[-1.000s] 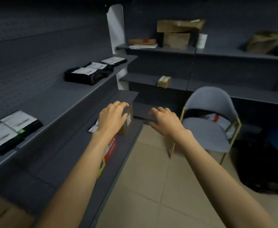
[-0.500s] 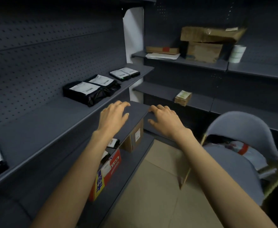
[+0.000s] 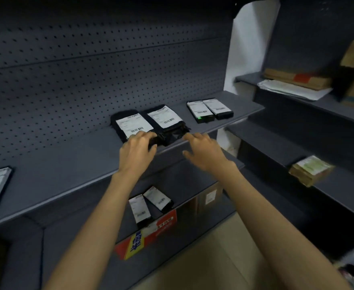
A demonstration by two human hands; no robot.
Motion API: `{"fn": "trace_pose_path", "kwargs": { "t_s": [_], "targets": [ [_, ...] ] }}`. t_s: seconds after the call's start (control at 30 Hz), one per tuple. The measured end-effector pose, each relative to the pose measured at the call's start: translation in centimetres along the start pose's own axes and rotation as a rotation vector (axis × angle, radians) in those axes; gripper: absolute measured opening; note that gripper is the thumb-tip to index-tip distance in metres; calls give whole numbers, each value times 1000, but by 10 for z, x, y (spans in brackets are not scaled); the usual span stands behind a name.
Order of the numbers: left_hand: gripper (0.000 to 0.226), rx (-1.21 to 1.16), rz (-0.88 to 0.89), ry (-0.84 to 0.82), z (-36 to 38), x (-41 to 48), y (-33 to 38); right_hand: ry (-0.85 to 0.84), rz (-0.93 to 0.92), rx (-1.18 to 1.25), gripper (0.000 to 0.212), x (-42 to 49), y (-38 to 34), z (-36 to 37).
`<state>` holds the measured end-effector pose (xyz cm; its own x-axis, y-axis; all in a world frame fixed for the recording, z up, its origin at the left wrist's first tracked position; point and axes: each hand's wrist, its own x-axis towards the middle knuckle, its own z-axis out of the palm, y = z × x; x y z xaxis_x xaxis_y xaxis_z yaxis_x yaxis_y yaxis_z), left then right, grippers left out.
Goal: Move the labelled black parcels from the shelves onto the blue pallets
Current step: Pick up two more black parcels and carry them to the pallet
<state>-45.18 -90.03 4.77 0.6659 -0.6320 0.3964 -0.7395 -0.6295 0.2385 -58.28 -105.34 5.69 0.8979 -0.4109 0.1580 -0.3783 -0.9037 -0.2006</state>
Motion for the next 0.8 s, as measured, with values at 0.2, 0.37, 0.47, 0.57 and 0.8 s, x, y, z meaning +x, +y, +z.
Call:
{"fn": "trace_pose_path", "kwargs": {
  "t_s": [0.2, 0.37, 0.47, 0.57, 0.8],
  "targets": [
    [48, 95, -214, -66, 33, 37, -15, -104, -37, 97, 54, 70, 5, 25],
    [53, 95, -356, -82, 60, 92, -26, -155, -11, 79, 67, 147, 0, 48],
    [59, 159, -434, -144, 82, 115, -29, -256, 20, 140, 77, 174, 2, 68],
    [68, 206, -461, -138, 100, 139, -23, -223, 17, 174, 82, 203, 17, 75],
    [70, 199, -501, -79, 110, 144, -31, -379, -99, 244, 92, 259, 33, 66]
  ]
}}
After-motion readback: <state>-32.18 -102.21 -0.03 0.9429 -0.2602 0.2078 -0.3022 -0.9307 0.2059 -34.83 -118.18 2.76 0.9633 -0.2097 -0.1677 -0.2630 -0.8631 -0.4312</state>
